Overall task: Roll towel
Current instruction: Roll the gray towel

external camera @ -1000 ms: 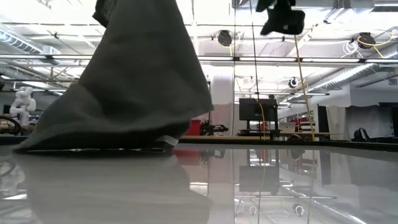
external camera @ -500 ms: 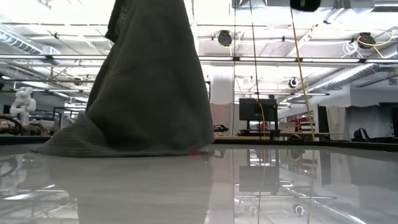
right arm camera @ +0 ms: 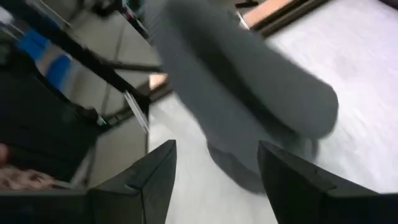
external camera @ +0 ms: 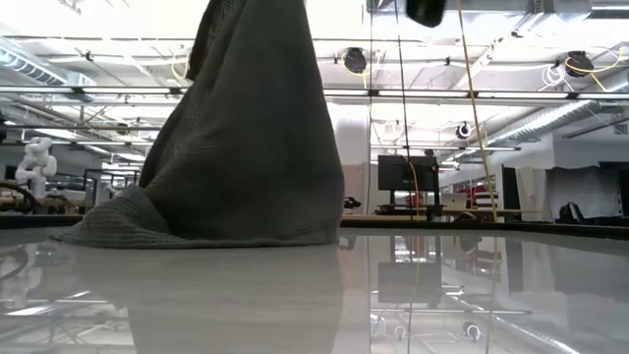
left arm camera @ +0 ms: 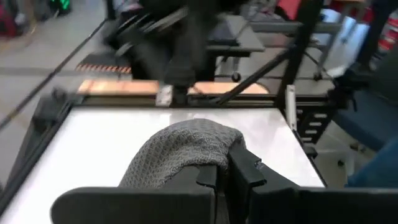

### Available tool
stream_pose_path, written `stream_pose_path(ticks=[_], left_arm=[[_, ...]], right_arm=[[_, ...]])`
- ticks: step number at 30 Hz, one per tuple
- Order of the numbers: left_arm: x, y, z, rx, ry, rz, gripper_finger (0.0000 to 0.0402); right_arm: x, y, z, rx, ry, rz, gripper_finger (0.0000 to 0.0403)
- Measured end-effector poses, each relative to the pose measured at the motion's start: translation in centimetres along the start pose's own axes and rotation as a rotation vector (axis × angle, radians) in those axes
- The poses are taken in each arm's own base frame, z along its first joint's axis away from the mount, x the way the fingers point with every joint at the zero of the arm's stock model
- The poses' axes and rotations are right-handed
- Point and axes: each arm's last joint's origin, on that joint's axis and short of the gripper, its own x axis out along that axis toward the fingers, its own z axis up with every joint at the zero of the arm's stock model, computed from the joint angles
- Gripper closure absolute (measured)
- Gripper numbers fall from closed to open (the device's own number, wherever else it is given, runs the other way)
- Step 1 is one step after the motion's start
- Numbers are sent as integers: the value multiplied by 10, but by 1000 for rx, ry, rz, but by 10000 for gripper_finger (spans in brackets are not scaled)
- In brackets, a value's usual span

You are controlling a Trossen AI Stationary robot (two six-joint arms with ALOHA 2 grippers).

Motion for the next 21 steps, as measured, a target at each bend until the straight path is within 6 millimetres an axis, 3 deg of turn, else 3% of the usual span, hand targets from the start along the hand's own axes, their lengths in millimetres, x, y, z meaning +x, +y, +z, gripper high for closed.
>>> stream_pose_path(ticks=[5,10,13,21], left_arm=[[0,-5,8,111,-85,-29,391],[-1,-7,14,123,-141,-40,391],[-4,-9,17,131,-172,-46,391],[-24,-15,22,140,-214,-64,391]], right_arm=[[22,-20,14,42,-23,18,188],[45,-50,20,210,34,16,188],[57,-64,19,221,96,44,181],[72,-110,21,254,154,-12,141]])
